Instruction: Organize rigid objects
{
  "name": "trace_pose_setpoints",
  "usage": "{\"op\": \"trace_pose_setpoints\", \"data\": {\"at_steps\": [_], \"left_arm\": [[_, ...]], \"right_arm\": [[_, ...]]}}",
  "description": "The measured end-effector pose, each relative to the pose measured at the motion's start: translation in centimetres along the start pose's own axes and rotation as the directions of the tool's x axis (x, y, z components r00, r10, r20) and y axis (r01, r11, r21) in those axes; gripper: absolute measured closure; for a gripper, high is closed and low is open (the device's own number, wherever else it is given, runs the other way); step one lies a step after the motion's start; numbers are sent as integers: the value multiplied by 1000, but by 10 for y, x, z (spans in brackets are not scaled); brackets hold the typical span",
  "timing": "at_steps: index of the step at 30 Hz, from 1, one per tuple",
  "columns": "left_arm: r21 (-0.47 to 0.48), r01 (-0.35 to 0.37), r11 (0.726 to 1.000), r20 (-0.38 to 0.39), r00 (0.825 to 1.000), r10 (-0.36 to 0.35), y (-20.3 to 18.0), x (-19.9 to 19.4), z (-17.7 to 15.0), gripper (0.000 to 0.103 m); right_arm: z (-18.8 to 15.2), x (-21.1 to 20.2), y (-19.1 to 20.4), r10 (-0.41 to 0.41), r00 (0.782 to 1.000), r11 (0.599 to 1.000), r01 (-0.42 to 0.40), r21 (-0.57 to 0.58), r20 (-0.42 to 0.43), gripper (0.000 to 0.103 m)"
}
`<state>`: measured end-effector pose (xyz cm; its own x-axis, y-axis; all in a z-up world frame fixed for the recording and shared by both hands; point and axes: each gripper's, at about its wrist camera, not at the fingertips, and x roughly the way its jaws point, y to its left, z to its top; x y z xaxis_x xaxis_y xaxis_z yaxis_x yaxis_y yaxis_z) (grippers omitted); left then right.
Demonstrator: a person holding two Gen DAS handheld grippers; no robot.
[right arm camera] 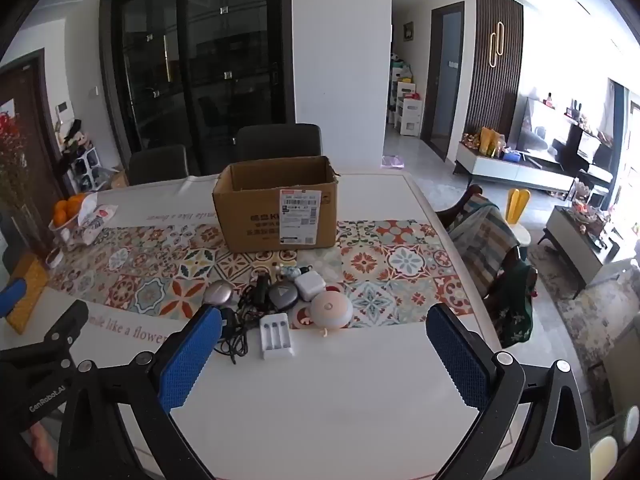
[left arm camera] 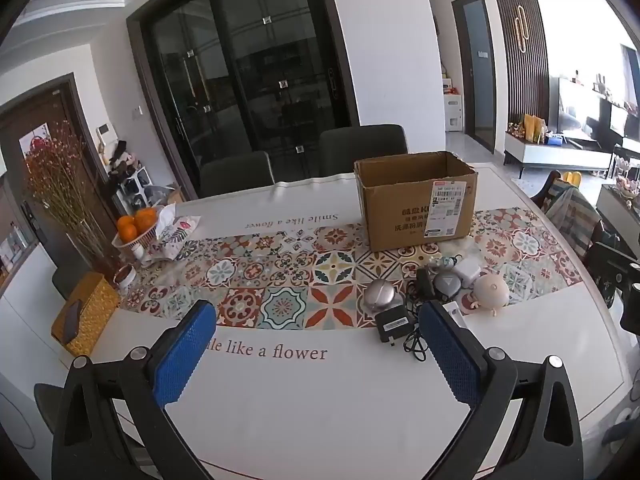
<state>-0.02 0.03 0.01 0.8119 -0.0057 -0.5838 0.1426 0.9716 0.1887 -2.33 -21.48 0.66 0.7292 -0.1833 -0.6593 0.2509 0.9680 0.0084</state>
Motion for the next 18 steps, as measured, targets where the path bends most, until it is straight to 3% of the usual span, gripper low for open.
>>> {"op": "trace_pose_setpoints", "data": {"at_steps": [7,18], "left_arm": [[-7,-16,1000,3,1000,16,1,-1,2,0],[-51,14,999,12,1000,-13,10,1,6,0]], "right_arm": [[1,2,0,9,1000,1000,-9,9,6,0],[6,6,3,15,1000,1000,-15,4,1,0]]}}
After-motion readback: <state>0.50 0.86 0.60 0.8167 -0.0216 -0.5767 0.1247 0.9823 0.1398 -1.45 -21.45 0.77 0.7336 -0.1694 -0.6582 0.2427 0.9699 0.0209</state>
